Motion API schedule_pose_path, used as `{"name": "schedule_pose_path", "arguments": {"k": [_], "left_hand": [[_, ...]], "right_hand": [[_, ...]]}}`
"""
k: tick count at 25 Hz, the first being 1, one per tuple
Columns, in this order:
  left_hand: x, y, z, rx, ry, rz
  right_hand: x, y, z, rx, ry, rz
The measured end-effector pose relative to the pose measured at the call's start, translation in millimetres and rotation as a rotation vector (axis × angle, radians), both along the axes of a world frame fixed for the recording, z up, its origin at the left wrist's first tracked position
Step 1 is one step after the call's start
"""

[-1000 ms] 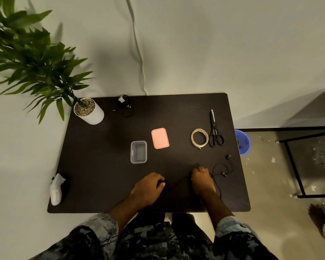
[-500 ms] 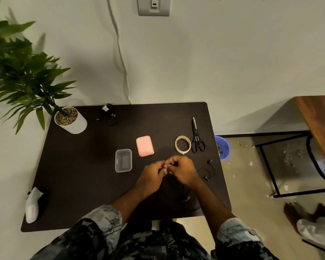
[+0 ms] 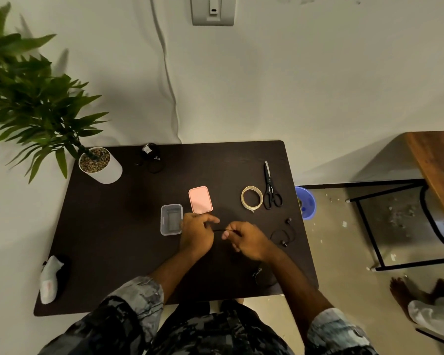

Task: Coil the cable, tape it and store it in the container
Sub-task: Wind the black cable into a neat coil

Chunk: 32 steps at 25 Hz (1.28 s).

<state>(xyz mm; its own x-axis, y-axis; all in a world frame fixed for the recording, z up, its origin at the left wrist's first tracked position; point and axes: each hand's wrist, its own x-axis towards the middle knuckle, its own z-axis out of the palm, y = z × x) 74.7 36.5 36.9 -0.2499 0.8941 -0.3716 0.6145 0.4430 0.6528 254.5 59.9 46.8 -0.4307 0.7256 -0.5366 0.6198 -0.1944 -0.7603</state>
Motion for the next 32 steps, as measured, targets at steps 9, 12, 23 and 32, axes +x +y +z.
{"name": "schedule_pose_path", "arguments": {"k": [9,12,23,32], "left_hand": [[20,6,30,-0.262,-0.889,0.309],[19,9,36,-0.267,-0.949,0.330],[8,10,51,-0.367,-1.216,0.261],[14,17,56,-0.209,-1.391,0.558]], "right_hand": [[9,33,28,0.271,-0.066,-0.102],[12,35,24,0.266,-0.057,-0.127],[11,31,13,0.250,0.153,-0.226],[6,23,4,0.269,-0.026,-0.292]]}}
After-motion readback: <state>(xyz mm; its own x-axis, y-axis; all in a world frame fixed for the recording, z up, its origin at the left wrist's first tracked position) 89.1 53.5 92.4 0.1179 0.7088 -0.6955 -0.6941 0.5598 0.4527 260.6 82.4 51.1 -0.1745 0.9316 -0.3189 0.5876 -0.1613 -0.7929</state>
